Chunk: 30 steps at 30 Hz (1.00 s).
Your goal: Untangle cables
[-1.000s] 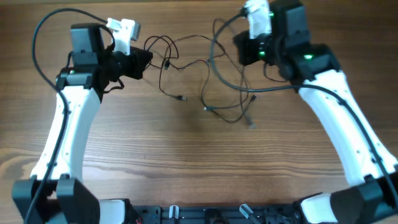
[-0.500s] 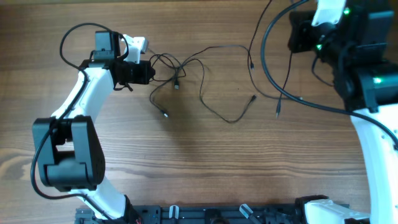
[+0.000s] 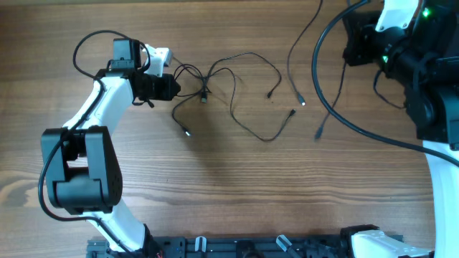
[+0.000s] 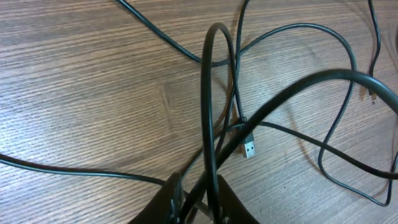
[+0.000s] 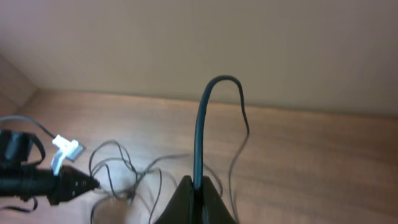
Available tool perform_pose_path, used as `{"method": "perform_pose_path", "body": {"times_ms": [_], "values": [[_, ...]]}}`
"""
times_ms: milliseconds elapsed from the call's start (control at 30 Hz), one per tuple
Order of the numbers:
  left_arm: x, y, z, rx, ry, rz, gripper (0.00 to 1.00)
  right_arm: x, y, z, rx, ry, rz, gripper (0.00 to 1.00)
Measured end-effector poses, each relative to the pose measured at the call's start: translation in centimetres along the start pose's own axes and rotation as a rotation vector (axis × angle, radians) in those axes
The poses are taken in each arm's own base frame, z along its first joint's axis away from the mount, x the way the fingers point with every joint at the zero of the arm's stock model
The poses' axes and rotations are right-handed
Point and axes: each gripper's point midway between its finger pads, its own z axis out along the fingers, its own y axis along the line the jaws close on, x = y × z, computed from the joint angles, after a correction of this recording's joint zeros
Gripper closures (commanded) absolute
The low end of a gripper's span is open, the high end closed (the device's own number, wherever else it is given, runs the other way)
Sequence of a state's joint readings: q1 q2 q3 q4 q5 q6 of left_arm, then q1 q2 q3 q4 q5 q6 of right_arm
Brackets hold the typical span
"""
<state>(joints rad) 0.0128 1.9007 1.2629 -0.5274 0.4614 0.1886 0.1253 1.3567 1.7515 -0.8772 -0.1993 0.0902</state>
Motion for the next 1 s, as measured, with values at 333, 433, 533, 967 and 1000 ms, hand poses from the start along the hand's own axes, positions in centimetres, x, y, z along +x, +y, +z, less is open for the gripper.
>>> {"method": "perform_pose_path", "body": {"times_ms": [333,433,533,967,1000], "values": [[0.5,-4.2,1.4,0.068,0.037,0.062,0.57,1.0,-1.5,-0.1,0.083,0.039,0.013,0.96],[0.6,-6.2,2.1,0.092,0.044,0.105,0.57,1.2,-2.2,-0.2,0.128,0.042,0.027,0.96],[0.8,-7.8,2.6,0.112,0.054,0.145,0.54,1.2,-2.8,-0.2,0.161,0.042,0.03,0.96],[-5.8,-11.5,-10.0,-0.17,-0.289,0.373,0.46,1.3,-3.3,-0.5,0.193,0.046,0.03,0.96],[-6.0,-11.5,-10.8,-0.184,-0.308,0.376,0.45,1.2,-3.5,-0.5,0.203,0.044,0.03,0.96]]}}
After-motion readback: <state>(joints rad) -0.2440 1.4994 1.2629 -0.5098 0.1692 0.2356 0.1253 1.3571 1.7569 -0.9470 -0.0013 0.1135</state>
